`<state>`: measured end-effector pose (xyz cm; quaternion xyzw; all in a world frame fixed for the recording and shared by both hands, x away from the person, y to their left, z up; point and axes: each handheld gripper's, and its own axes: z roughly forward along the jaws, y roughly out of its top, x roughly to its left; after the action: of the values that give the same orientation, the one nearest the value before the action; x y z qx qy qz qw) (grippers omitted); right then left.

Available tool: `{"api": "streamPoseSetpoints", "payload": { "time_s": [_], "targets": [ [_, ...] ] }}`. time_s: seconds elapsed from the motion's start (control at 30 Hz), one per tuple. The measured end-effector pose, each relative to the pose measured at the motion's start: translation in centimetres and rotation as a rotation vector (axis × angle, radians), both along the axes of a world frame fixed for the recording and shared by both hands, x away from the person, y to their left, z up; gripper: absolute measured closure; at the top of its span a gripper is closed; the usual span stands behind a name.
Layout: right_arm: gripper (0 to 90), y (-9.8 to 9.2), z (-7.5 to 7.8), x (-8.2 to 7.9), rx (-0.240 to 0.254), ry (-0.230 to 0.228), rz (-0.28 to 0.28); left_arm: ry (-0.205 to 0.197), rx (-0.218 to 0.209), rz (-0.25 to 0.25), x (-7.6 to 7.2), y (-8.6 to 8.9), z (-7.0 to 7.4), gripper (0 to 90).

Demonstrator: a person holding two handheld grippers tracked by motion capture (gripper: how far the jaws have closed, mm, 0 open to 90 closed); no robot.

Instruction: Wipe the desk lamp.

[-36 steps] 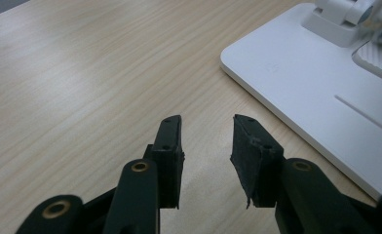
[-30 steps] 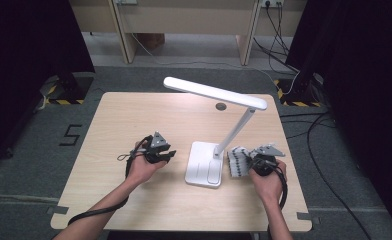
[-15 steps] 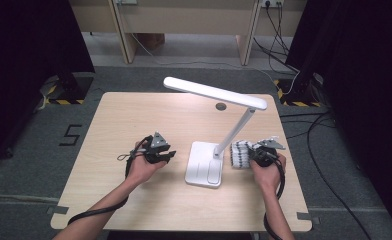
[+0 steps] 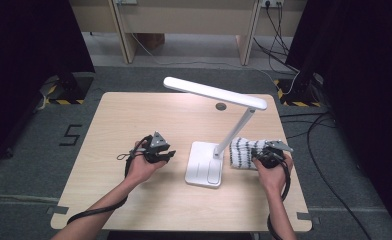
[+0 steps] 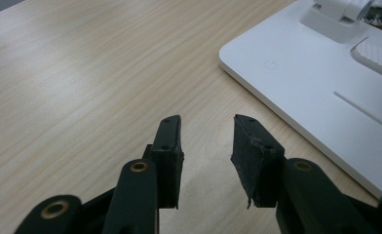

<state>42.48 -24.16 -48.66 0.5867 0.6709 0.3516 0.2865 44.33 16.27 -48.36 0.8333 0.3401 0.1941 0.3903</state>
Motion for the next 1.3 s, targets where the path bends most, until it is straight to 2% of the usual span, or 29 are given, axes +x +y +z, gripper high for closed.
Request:
{"api": "streamPoseSetpoints", "payload": {
  "time_s": [0.37,0.8,0.93,1.1,1.17,1.23,1.3],
  "targets": [
    [42.0,-0.6,1.2,-2.6,-0.026,-0.039,0.003,-0.007,-0.002,0.009,0.0,1.1,0.5,60.5],
    [41.9,-0.1,0.8,-5.3,-0.043,-0.052,0.041,-0.017,-0.009,0.023,-0.4,3.0,1.2,54.0],
    [41.7,-0.5,1.0,-5.7,-0.048,-0.066,0.027,-0.021,-0.005,0.024,-0.6,3.6,1.3,54.2],
    [40.4,-2.1,1.5,-5.8,-0.055,-0.08,-0.02,-0.018,-0.01,0.02,-0.9,3.7,1.3,54.9],
    [44.1,-2.3,1.8,-5.9,-0.045,-0.087,-0.031,-0.015,-0.015,0.012,-1.0,3.5,1.3,55.5],
    [50.3,-2.1,2.2,-6.2,-0.048,-0.1,-0.011,-0.011,-0.019,0.001,-1.2,3.3,1.2,56.8],
    [57.6,-1.3,2.4,-6.6,-0.053,-0.093,0.024,-0.003,-0.021,-0.019,-1.4,2.9,1.1,58.3]
  ]
}}
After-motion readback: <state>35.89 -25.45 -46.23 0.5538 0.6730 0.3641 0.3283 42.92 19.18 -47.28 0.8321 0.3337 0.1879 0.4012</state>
